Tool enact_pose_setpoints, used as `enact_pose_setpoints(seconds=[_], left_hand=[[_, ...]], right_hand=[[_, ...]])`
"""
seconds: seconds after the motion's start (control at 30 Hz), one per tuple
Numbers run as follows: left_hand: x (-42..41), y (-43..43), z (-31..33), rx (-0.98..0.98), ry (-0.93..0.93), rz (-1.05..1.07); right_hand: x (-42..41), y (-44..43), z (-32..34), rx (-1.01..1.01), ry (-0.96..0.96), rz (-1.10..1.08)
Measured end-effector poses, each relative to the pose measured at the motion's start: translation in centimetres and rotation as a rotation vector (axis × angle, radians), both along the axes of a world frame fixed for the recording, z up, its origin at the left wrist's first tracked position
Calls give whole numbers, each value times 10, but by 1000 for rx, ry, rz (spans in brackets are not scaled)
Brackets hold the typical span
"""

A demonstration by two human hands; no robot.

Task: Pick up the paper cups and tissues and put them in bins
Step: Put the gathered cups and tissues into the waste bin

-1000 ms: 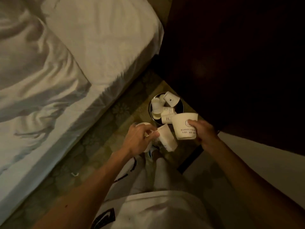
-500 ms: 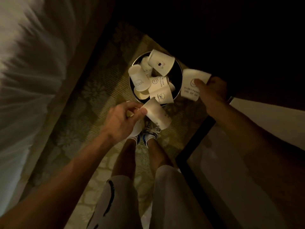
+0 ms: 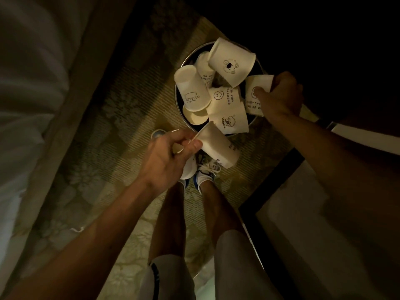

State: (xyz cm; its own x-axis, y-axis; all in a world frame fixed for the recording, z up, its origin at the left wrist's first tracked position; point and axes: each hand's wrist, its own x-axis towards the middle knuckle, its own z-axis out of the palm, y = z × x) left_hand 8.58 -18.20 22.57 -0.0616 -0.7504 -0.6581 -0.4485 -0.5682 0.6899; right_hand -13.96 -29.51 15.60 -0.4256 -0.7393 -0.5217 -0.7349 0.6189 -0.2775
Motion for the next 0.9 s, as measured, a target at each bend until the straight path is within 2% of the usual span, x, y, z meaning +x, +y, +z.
enact_pose_setpoints(seconds=[0.13,0.27,0.37,0.5,0.6,0.7,0.8,0.9], left_hand=[[2,2,-2,30,-1,34],[6,2,0,62,-3,53],[6,-2,1,83,-16,36],[1,-7,3,90,17,45],[-5,-8,9,83,100,108],[-9,-5,12,96,149,189],[-12,-4,15,94,188,230],[-17,-5,15,79,223,243]], right_hand=[[11,-2,-3,3,-22,57],[3,3,9,-13,-27,-46],[-8,12,29,-18,-155,-158],[-1,41,67,-8,-382,-62],[11,66,90,152,-610,-6],[15,82,96,331,-784,-49],[11,91,93,324,-843,-39],[7,91,90,270,-774,-38]])
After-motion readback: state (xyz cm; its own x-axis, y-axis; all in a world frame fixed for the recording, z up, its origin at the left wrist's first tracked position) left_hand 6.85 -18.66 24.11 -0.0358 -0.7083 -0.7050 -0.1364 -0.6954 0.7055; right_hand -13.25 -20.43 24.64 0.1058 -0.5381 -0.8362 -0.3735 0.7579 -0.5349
